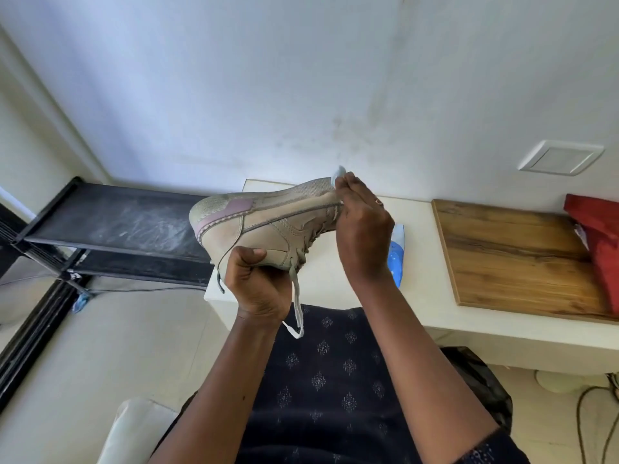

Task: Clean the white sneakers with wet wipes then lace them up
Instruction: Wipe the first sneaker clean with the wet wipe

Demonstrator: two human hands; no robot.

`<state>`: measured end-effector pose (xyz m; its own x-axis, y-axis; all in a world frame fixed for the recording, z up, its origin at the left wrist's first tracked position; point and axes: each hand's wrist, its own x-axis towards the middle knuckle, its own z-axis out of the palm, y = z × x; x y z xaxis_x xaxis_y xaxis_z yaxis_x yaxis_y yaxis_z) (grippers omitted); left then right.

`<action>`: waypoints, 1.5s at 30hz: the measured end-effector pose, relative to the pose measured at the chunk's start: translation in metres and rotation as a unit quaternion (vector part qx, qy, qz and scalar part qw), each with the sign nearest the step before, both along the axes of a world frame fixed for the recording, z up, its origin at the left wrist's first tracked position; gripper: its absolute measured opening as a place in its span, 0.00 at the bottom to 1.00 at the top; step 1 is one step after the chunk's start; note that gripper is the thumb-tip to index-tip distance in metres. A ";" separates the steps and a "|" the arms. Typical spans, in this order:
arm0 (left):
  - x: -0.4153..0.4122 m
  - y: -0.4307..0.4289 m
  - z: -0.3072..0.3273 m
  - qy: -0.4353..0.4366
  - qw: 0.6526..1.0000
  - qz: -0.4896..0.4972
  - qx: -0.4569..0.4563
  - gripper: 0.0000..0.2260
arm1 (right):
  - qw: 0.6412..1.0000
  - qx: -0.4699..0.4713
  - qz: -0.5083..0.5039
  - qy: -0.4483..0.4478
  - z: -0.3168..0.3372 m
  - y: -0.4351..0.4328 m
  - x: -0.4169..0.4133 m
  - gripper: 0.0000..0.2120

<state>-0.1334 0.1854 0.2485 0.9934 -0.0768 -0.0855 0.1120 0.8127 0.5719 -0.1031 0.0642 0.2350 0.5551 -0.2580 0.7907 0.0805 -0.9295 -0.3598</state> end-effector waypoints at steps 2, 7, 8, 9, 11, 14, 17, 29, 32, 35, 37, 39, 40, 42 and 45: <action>0.002 0.001 -0.002 0.009 1.000 0.006 -0.008 0.14 | 0.999 0.028 0.017 0.001 0.001 0.011 -0.001 0.12; 0.002 0.004 -0.011 0.050 0.997 -0.015 0.049 0.19 | 0.990 0.009 0.139 0.028 0.003 0.051 -0.012 0.11; 0.000 0.004 -0.011 0.047 0.997 -0.022 0.060 0.23 | 0.987 0.007 0.159 0.030 0.005 0.056 -0.014 0.11; -0.002 0.004 -0.010 0.042 0.997 -0.026 0.062 0.23 | 0.984 0.004 0.175 0.032 0.007 0.059 -0.015 0.11; -0.002 0.005 -0.008 0.029 0.998 -0.021 0.046 0.17 | 0.979 -0.019 0.200 0.037 0.009 0.055 -0.016 0.12; 0.001 0.004 -0.011 0.043 0.999 0.002 0.018 0.14 | 0.979 -0.078 0.180 0.048 0.007 0.035 -0.017 0.14; 0.003 0.005 -0.013 0.057 0.998 0.001 -0.015 0.13 | 0.989 -0.107 0.101 0.024 0.002 0.008 -0.014 0.12; 0.009 0.014 -0.015 0.082 0.991 -0.044 -0.099 0.25 | 0.994 0.078 -0.076 -0.019 0.006 0.002 0.004 0.15; 0.009 0.014 -0.016 0.119 0.982 -0.073 -0.128 0.25 | 0.992 0.094 -0.078 -0.019 0.009 0.007 0.003 0.14; 0.008 0.014 -0.015 0.125 0.972 -0.062 -0.190 0.27 | 0.996 0.056 -0.052 -0.033 0.010 0.009 0.003 0.12; 0.008 0.011 -0.014 0.127 0.966 -0.057 -0.216 0.20 | 0.999 0.010 -0.020 -0.023 0.011 0.016 0.002 0.13; 0.006 0.006 -0.013 0.133 0.964 -0.069 -0.220 0.21 | 0.999 -0.037 0.022 0.010 0.009 0.028 -0.003 0.13; 0.004 0.004 -0.011 0.136 0.964 -0.077 -0.214 0.23 | 0.997 -0.050 0.054 0.025 0.007 0.035 -0.005 0.13; 0.002 0.003 -0.008 0.137 0.967 -0.072 -0.202 0.23 | 0.988 -0.061 0.131 0.048 0.006 0.045 -0.010 0.14; 0.003 0.005 -0.006 0.133 0.970 -0.055 -0.195 0.21 | 0.974 -0.109 0.188 0.058 0.007 0.045 -0.015 0.17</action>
<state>-0.1308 0.1899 0.2421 0.9243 -0.2582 -0.2812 0.3112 0.9362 0.1632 -0.1179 0.1091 0.2420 0.6665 0.1480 0.7306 0.4002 -0.8980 -0.1831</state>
